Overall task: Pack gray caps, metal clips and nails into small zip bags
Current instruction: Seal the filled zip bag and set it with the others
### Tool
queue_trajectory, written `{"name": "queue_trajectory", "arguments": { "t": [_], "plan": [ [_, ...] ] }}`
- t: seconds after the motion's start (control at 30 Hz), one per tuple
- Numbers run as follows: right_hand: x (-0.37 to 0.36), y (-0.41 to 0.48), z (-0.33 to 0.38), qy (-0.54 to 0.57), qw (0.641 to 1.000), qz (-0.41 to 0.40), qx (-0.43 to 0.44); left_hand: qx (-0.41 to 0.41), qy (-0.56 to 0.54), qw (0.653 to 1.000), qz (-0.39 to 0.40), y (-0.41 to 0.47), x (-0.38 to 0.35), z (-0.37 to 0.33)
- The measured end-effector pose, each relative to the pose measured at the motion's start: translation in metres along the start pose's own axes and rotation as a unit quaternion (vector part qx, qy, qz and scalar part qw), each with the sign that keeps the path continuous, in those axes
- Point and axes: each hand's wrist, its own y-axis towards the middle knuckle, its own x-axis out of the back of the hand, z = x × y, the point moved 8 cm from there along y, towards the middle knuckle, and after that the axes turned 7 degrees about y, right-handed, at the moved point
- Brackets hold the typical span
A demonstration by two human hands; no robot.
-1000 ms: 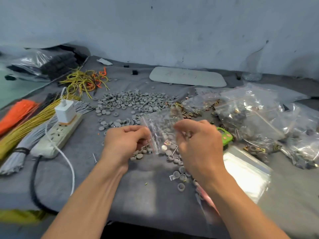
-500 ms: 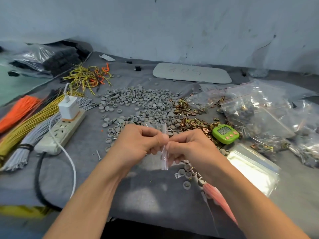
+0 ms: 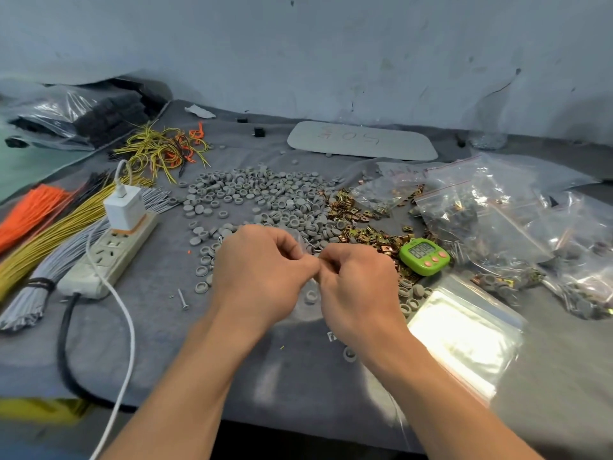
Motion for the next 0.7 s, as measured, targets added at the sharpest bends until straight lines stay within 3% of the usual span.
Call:
{"name": "queue_trajectory", "arguments": {
  "t": [0.33, 0.43, 0.53, 0.7],
  "plan": [
    [-0.019, -0.008, 0.005, -0.010, 0.999, 0.014, 0.041, -0.041, 0.166, 0.985, -0.024, 0.001, 0.017, -0.001],
    [-0.014, -0.003, 0.001, 0.041, 0.998, 0.005, 0.037, -0.010, 0.039, 0.998, 0.044, 0.001, 0.004, 0.012],
    [-0.015, -0.004, 0.001, 0.079, 0.996, 0.040, 0.027, 0.019, -0.051, 0.990, 0.132, -0.001, -0.012, 0.023],
    [-0.021, -0.004, 0.002, 0.105, 0.990, 0.092, -0.006, -0.014, -0.041, 0.994, 0.103, 0.000, -0.006, 0.025]
  ]
}}
